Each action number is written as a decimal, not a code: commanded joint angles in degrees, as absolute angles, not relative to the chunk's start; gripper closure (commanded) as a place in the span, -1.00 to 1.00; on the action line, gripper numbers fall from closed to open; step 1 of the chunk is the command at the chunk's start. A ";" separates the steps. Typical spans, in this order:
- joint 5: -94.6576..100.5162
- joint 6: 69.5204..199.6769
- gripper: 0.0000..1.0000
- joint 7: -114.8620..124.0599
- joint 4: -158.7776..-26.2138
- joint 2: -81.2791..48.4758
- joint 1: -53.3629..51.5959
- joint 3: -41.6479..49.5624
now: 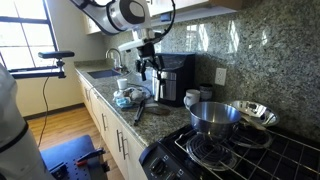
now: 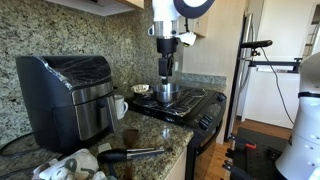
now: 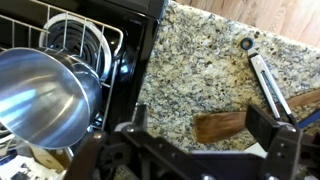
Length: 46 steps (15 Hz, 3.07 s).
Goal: Move the tongs to the right
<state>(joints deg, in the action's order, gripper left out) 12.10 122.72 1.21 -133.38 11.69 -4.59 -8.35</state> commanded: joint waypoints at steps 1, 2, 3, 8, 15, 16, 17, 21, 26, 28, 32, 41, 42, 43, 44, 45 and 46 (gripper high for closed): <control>10.97 127.67 -1.00 -4.70 -134.31 7.10 -5.82 -7.44; 10.22 128.56 -1.00 -6.71 -134.41 6.01 -6.10 -7.39; 9.85 129.55 -1.00 -8.15 -134.68 4.94 -6.28 -7.51; 8.05 130.19 -1.00 -15.28 -136.32 2.46 -7.71 -8.42; 9.07 129.03 -1.00 -16.60 -137.05 1.56 -8.93 -8.86; 9.07 129.03 -1.00 -16.60 -137.05 1.55 -8.90 -8.85; 9.07 129.03 -1.00 -16.60 -137.05 1.56 -8.86 -8.82; 9.45 126.33 -1.00 -17.89 -134.64 -6.11 -9.33 -9.38; 10.39 128.27 -1.00 -20.72 -132.64 -13.24 -10.23 -11.12; 11.65 128.59 -1.00 -20.89 -131.43 -15.18 -10.80 -11.91; 14.07 129.39 -1.00 -21.42 -129.13 -18.83 -11.98 -13.00; 15.71 135.63 -1.00 -21.21 -126.88 -23.40 -12.21 -13.17; 15.81 136.06 -1.00 -21.02 -126.79 -23.54 -12.30 -13.12; 15.73 136.37 -1.00 -21.12 -126.69 -23.70 -12.27 -13.17; 15.75 136.59 -1.00 -21.13 -126.55 -23.75 -12.29 -13.18; 15.93 136.88 -1.00 -20.89 -126.48 -23.79 -12.38 -13.07; 15.91 137.14 -1.00 -20.90 -126.45 -23.84 -12.36 -13.05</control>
